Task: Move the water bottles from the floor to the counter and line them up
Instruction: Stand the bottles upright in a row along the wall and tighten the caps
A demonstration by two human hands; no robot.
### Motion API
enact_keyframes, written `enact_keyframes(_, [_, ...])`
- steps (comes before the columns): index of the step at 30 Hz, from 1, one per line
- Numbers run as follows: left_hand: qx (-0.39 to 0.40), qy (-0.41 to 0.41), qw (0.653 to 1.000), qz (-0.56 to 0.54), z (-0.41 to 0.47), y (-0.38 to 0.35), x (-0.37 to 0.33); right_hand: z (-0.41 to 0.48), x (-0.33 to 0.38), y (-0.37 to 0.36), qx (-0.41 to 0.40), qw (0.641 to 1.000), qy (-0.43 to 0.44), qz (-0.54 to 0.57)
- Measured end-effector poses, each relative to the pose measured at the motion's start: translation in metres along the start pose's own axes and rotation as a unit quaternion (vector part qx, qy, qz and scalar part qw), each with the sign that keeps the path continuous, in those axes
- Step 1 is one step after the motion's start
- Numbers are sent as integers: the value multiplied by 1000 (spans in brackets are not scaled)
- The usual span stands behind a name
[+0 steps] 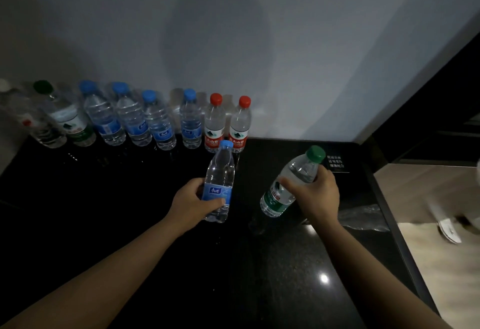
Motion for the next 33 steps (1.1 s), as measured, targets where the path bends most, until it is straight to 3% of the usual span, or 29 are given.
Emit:
enact_keyframes(18, [-63, -17, 998, -26, 55, -31, 1, 148, 31, -78, 34, 999, 27, -12])
enact_keyframes(33, [-107, -12, 994, 14, 70, -31, 15, 179, 53, -133, 32, 996, 76, -44])
Point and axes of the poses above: each hand's wrist, its own z-axis towards the middle knuckle, its own y-axis out of the back of the hand, x = y × z, the point moved 6 cm from there along z, towards the middle knuckle, and after that the axes turned 12 degrees about -z, right-handed, at the moved point
